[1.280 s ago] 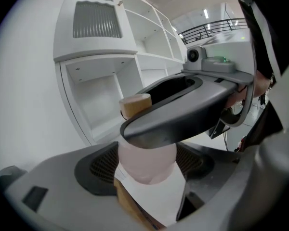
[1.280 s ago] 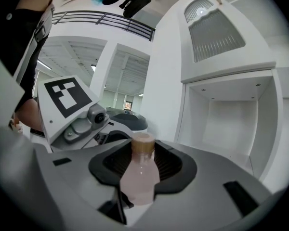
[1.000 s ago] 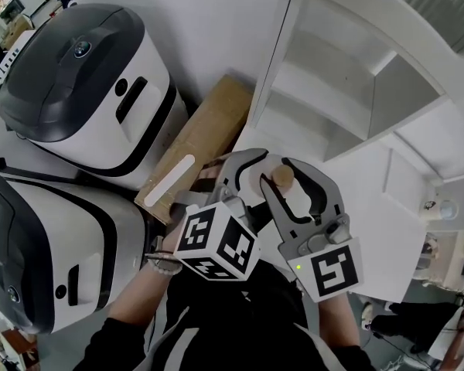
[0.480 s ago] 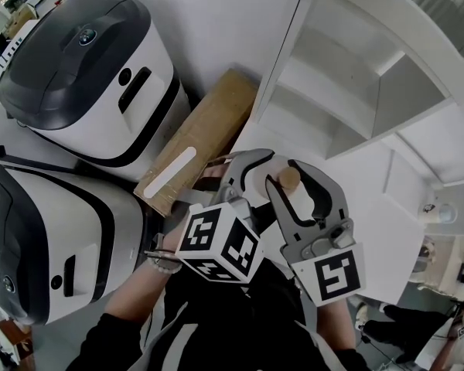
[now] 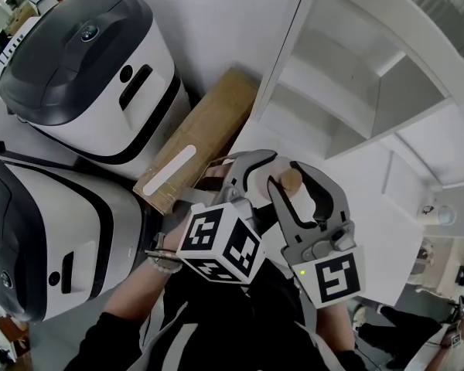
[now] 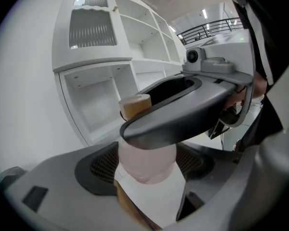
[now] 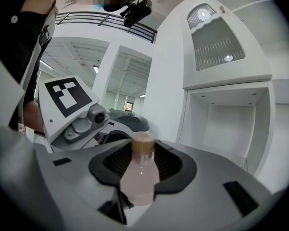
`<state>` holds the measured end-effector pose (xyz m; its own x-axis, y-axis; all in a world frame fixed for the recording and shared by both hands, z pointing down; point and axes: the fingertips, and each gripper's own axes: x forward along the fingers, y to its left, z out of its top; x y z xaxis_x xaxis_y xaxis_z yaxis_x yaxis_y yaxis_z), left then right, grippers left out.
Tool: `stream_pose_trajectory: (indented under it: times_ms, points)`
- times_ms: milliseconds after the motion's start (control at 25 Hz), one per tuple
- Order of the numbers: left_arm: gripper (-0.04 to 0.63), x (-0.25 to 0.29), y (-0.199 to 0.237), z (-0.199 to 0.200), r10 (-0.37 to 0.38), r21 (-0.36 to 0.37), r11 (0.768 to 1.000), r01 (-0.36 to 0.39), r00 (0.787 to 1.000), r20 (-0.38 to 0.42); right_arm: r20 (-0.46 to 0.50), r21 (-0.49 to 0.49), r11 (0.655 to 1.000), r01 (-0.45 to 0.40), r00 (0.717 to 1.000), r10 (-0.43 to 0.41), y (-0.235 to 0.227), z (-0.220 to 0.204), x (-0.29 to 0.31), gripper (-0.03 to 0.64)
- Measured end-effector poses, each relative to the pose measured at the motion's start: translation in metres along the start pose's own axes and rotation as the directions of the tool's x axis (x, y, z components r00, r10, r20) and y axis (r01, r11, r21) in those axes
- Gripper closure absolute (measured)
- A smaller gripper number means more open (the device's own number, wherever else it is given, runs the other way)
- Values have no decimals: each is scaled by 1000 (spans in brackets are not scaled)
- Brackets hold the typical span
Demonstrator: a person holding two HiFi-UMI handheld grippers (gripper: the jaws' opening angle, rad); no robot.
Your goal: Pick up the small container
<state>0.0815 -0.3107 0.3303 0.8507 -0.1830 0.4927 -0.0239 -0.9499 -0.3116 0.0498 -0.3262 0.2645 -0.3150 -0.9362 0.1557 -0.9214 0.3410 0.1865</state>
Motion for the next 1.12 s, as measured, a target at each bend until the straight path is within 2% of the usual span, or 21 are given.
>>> stream_pose_trajectory:
  times_ms: [1120]
  points:
    - [227,2,-8,3,-7,-7,1000,7,1000,3,-9,6,1000,-4,1000,4,-1,-4,-8,469]
